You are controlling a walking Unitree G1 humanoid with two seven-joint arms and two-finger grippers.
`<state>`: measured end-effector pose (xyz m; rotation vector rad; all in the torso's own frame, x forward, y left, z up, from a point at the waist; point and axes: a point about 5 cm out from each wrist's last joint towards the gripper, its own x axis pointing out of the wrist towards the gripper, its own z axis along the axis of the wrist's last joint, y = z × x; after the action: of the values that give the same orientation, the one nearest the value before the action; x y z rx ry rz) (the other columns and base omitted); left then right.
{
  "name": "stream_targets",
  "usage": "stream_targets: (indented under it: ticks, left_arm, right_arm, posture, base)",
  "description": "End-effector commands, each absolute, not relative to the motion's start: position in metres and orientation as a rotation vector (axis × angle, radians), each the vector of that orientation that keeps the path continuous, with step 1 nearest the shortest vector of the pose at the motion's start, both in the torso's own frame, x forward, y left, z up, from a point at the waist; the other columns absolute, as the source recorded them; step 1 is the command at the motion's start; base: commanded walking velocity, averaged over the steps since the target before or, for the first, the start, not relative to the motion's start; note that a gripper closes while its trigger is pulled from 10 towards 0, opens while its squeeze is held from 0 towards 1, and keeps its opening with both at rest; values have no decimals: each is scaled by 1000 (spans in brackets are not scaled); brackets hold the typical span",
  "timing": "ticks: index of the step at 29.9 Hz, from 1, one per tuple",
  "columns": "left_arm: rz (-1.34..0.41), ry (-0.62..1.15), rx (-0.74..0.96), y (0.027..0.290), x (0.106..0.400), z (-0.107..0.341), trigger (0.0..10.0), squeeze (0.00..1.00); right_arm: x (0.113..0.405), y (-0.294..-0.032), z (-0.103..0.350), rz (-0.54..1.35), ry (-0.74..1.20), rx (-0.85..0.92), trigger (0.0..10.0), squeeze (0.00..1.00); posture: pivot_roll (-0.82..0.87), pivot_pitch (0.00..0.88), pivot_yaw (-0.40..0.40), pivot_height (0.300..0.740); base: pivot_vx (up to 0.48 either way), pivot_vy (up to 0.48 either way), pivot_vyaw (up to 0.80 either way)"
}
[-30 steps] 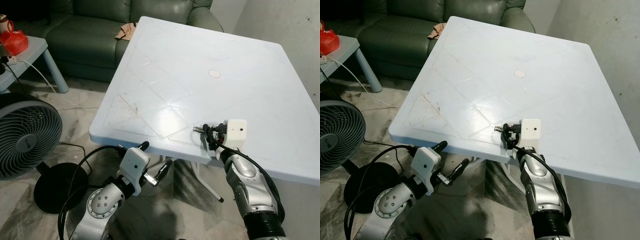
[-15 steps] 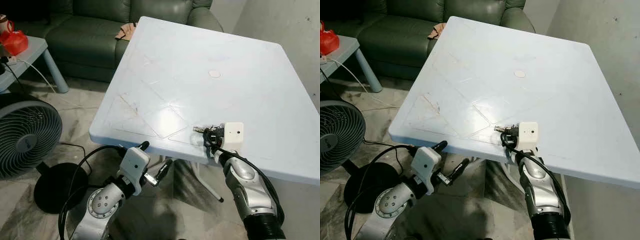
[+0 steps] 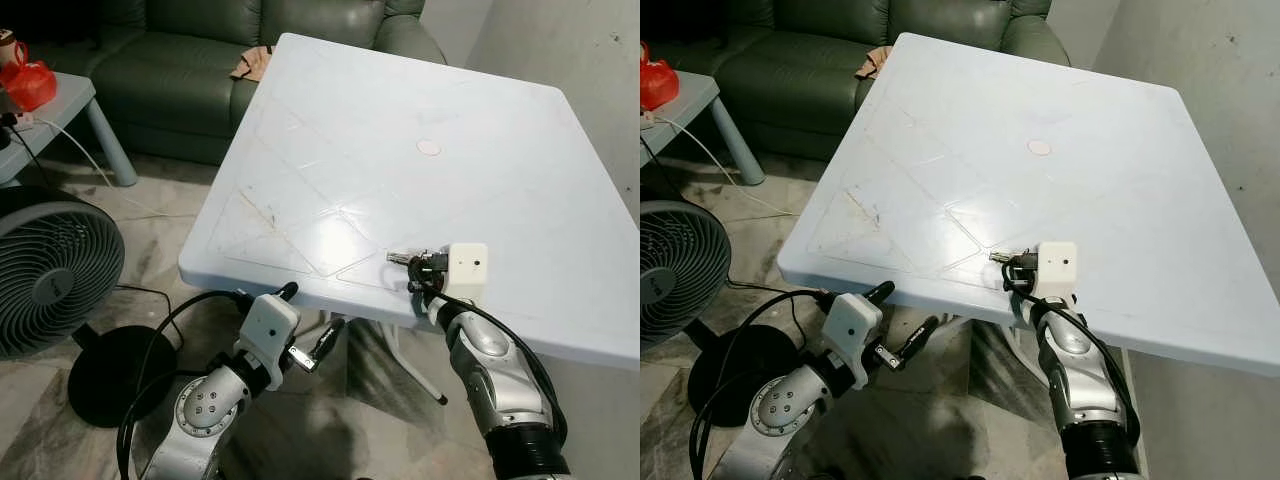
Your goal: Hang keys on a hook
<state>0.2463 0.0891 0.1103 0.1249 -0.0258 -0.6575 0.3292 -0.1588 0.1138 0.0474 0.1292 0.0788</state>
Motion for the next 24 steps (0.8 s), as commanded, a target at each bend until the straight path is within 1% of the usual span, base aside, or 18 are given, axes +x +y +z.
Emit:
stream_targets:
  ticks: [1, 2, 3, 16, 17, 18, 19, 24]
  left_arm:
    - [-674, -23, 128, 85, 245, 109, 10000, 0]
    - [-673, -23, 128, 85, 246, 109, 10000, 0]
    - [-673, -23, 128, 85, 246, 109, 10000, 0]
    - [-669, -24, 124, 85, 246, 109, 10000, 0]
    - [-668, -24, 124, 85, 246, 109, 10000, 0]
    - [-668, -24, 125, 85, 246, 109, 10000, 0]
    - [-668, -24, 126, 85, 246, 109, 10000, 0]
    - [-667, -25, 126, 85, 246, 109, 10000, 0]
  right_arm:
    - [330, -165, 114, 45, 138, 62, 10000, 1000]
    - [331, -165, 115, 41, 141, 65, 10000, 1000]
    - [331, -166, 115, 37, 143, 72, 10000, 0]
    - [330, -166, 113, 32, 165, 63, 10000, 0]
    - [330, -166, 113, 28, 159, 57, 6000, 0]
    - [330, -166, 113, 28, 159, 55, 3137, 0]
    - [330, -167, 113, 27, 160, 54, 0, 0]
    - [330, -167, 114, 21, 146, 47, 0, 0]
  posture:
    - [-25, 186, -112, 740]
    - [-25, 186, -112, 740]
    - [-25, 186, -112, 740]
    - [-28, 187, -110, 740]
    - [-28, 187, -110, 740]
    - [-28, 187, -110, 740]
    - [-28, 187, -110, 740]
    - [-26, 189, -111, 740]
  base:
    - [0, 0, 0]
    - [0, 0, 0]
    - [0, 0, 0]
    - [0, 0, 0]
    - [0, 0, 0]
    - [0, 0, 0]
    - [0, 0, 0]
    - [0, 0, 0]
